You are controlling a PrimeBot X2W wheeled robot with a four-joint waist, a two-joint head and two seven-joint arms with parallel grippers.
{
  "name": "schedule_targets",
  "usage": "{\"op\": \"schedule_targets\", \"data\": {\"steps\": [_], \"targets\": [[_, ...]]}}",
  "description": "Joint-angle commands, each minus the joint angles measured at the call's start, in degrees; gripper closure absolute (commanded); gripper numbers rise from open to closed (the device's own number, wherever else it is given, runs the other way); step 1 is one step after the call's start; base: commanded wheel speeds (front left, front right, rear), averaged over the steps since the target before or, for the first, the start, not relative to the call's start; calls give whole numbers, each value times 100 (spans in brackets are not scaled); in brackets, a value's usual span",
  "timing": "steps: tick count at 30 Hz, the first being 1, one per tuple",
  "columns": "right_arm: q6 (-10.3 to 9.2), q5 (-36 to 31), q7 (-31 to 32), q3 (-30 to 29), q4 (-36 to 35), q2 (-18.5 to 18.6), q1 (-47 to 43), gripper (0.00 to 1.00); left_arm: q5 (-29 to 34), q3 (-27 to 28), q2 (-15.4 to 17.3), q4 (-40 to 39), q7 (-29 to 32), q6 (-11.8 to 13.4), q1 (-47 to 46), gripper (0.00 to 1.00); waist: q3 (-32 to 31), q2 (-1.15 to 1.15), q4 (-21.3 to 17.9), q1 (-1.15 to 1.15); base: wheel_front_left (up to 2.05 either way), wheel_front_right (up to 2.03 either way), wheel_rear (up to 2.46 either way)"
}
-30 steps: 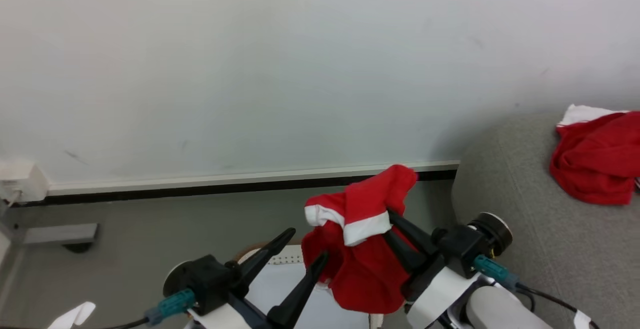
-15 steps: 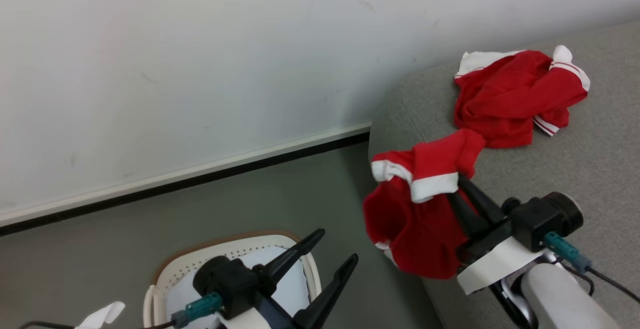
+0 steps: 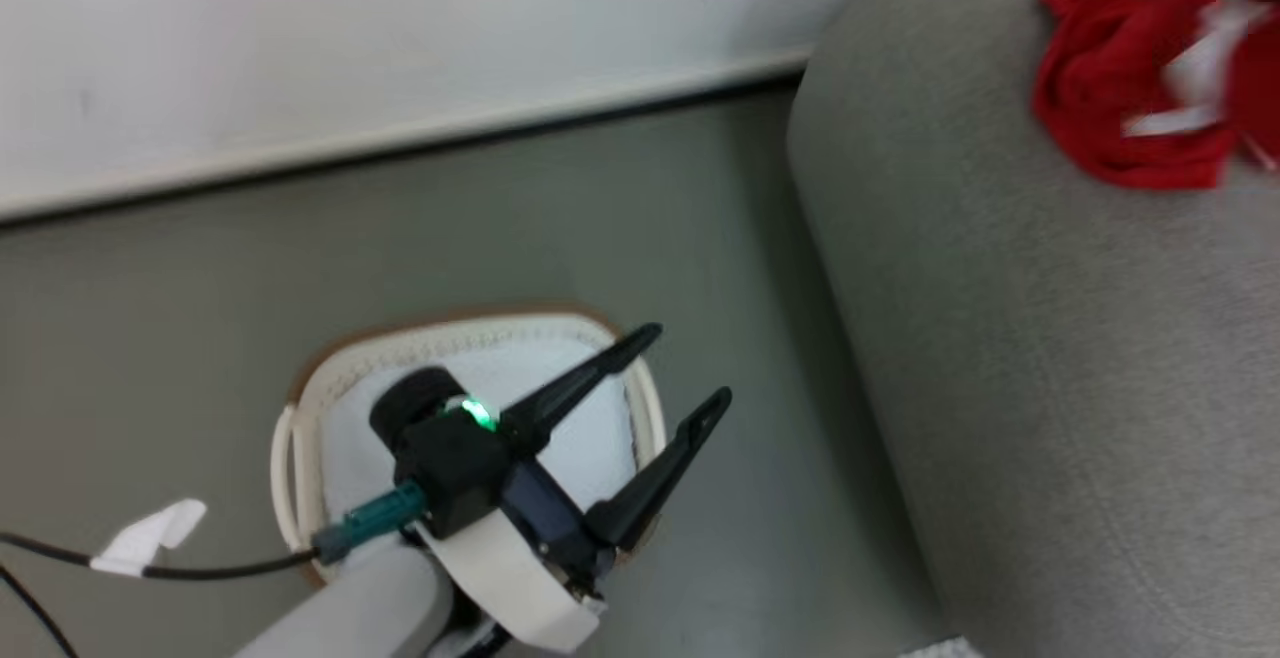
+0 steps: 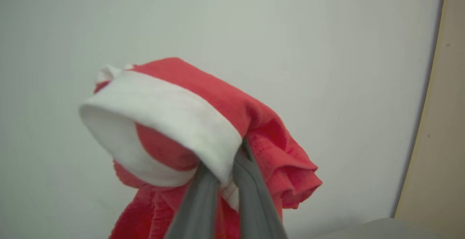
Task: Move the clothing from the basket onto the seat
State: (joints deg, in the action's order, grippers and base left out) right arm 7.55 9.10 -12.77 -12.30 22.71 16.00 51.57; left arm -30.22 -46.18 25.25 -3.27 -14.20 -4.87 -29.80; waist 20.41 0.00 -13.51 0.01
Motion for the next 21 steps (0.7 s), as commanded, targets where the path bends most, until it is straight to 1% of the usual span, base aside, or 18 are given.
{"op": "schedule_targets", "data": {"steps": [1,4,5,10,12,14,17,18,19,20,21], "targets": [[-12,-212,81,-370,12,82,330,100,37,61,71,-48,-9,-31,-169,0,1061,0,695,-1,0,0,0],[-12,-841,314,-1417,61,307,1070,100,77,156,144,-93,-29,-64,-409,0,1656,0,1030,-1,0,0,0],[-12,-1136,383,-1729,60,325,1205,100,114,179,172,-74,-31,-72,-473,0,1808,0,1130,-1,0,0,0],[-12,-2420,585,-3300,-39,147,1636,100,33,371,20,-111,-76,-76,-568,0,2408,0,1637,-1,0,0,0],[-12,-2786,527,-3877,-12,-9,1670,100,27,440,-13,-65,-92,-75,-497,0,2521,0,1776,-1,0,0,0],[-12,-3078,432,-4399,69,-254,1660,100,20,518,-12,-3,-89,-48,-392,0,2586,0,1831,-1,0,0,0],[-12,-3453,181,-4911,192,-526,1588,100,12,705,-22,16,-95,-56,-269,0,2556,0,1803,-1,0,0,0],[-13,-3515,111,-4991,249,-644,1542,91,27,761,-13,31,-97,-68,-209,0,2501,0,1764,-1,0,0,0],[-13,-3587,43,-4980,308,-751,1468,50,49,836,-5,40,-98,-72,-156,0,2430,0,1718,-1,0,0,0],[-13,-3688,-13,-4935,342,-799,1354,6,74,897,-1,52,-98,-77,-117,0,2346,0,1665,-1,0,0,0],[-13,-3707,-54,-4908,369,-836,1275,0,98,957,-9,54,-99,-82,-74,0,2256,0,1612,-1,0,0,0]]}}
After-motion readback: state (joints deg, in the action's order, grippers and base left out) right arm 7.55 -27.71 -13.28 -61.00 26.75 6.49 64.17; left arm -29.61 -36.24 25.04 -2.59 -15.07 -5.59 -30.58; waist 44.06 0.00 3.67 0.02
